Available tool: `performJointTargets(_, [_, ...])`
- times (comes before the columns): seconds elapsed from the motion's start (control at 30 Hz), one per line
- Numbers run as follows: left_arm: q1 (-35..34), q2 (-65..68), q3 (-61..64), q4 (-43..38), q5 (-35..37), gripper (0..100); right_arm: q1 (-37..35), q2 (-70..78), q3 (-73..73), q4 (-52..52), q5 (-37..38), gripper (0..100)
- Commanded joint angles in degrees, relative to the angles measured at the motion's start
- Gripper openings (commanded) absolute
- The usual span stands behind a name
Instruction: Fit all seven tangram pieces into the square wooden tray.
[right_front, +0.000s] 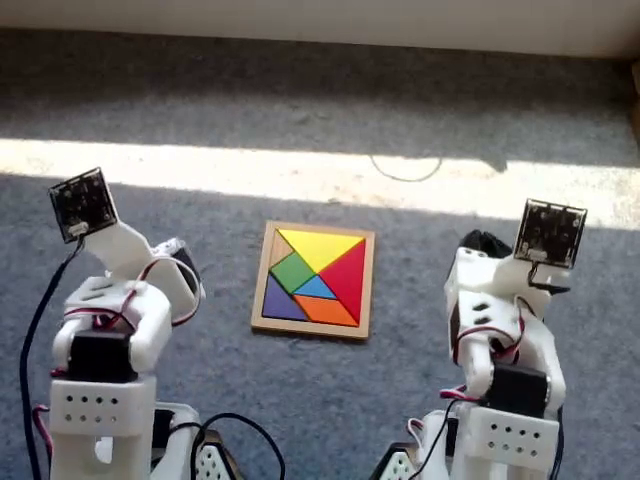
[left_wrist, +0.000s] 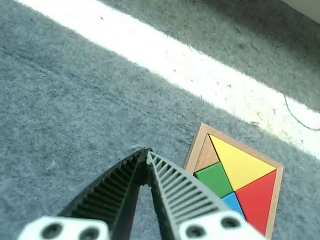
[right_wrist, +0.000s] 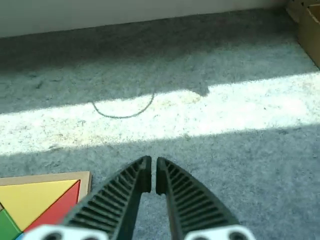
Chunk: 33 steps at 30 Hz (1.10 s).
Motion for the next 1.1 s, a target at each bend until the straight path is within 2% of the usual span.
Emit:
performJointTargets(0.0, [-0.7,-6.1,2.9,-2.7,-0.6,0,-1.4,-7.2,2.3,2.2,0.8,5.2])
performJointTargets(0.33, [-0.8,-20.2,15.5,-7.2,-2.3,0,-1.2,-29.6,21.8,3.3,1.2,4.8])
performJointTargets(0.67, [-0.8,-37.5,28.7,-7.1,-11.2,0,-1.0,-28.8,32.7,5.2,1.2,4.7])
performJointTargets(0.87, [-0.8,-36.4,33.0,-7.1,-18.2,0,-0.9,-28.6,38.9,5.9,1.1,4.9])
performJointTargets(1.07, [-0.8,-36.4,37.8,-7.2,-25.8,0,-0.9,-28.6,39.3,13.6,1.1,4.9])
